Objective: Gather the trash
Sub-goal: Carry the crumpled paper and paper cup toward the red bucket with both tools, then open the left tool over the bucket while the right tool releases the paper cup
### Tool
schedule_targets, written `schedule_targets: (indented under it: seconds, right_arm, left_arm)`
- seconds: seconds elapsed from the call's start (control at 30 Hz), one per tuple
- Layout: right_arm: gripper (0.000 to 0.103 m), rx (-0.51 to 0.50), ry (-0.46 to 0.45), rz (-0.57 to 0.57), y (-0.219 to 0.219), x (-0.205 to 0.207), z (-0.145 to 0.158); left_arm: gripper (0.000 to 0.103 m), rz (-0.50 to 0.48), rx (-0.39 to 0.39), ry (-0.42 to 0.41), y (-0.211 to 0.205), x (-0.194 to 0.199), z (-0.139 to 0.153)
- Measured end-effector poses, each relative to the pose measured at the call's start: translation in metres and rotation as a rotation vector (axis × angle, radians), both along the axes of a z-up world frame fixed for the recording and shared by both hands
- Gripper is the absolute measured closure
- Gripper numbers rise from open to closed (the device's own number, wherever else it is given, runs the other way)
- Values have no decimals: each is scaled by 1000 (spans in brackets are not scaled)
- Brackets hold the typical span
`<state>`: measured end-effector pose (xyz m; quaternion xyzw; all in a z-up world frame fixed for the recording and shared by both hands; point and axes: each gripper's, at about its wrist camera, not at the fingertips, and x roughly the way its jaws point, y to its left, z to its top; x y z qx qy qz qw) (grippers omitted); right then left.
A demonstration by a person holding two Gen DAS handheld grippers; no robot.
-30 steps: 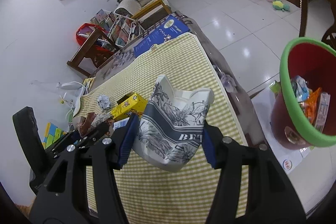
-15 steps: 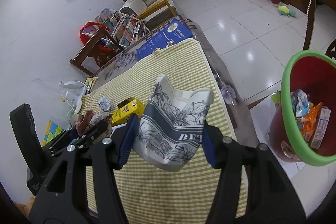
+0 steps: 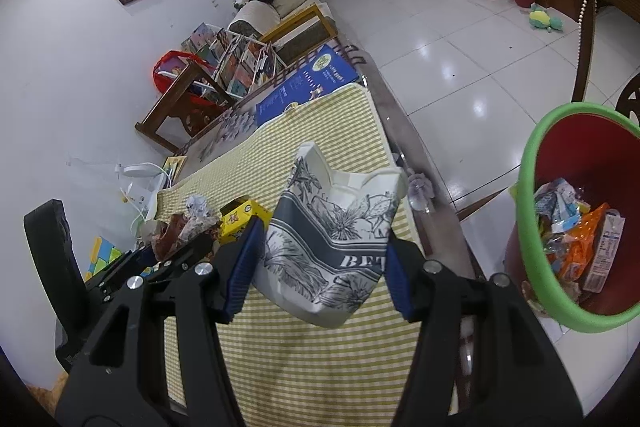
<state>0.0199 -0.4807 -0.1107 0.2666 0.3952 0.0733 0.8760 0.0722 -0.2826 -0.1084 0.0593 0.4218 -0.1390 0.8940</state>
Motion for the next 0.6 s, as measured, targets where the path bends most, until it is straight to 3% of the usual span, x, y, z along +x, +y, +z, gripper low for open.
schedule_targets:
  seconds: [0.37,0.6]
  right_arm:
    - [48,18,-4,-53,-44,-7,-2]
    - [48,8,-17,-176,-106,-26,2]
  left_arm:
    - [55,-71,-15,3,-55,1,4]
    - [55,-175,-32,10,-110,2,9]
